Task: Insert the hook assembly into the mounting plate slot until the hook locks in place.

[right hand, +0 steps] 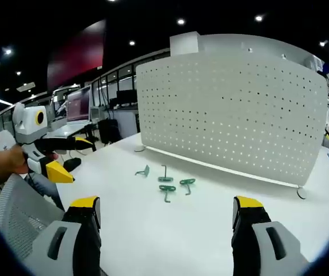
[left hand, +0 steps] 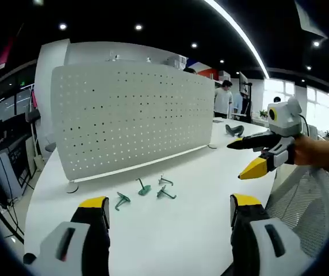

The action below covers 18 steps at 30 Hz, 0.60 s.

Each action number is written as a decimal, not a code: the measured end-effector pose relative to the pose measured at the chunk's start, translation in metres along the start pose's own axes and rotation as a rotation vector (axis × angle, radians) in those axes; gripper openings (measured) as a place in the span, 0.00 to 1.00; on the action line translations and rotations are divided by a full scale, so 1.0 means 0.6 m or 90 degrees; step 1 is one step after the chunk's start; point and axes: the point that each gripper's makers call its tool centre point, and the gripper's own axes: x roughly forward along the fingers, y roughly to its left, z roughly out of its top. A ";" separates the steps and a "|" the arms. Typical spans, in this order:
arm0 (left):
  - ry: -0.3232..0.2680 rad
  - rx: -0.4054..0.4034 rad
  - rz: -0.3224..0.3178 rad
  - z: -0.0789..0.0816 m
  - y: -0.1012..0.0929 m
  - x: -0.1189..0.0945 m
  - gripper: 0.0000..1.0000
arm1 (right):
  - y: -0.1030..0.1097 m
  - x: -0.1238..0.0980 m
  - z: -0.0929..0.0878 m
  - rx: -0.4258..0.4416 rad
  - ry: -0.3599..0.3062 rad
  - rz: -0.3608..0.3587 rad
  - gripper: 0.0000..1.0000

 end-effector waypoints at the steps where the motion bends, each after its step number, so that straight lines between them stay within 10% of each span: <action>1: 0.000 0.000 0.000 0.000 0.000 0.000 0.89 | -0.001 0.000 0.000 0.000 0.000 -0.001 0.98; 18: 0.010 -0.004 -0.006 -0.006 0.000 0.002 0.88 | -0.004 0.001 -0.003 0.002 0.006 -0.006 0.97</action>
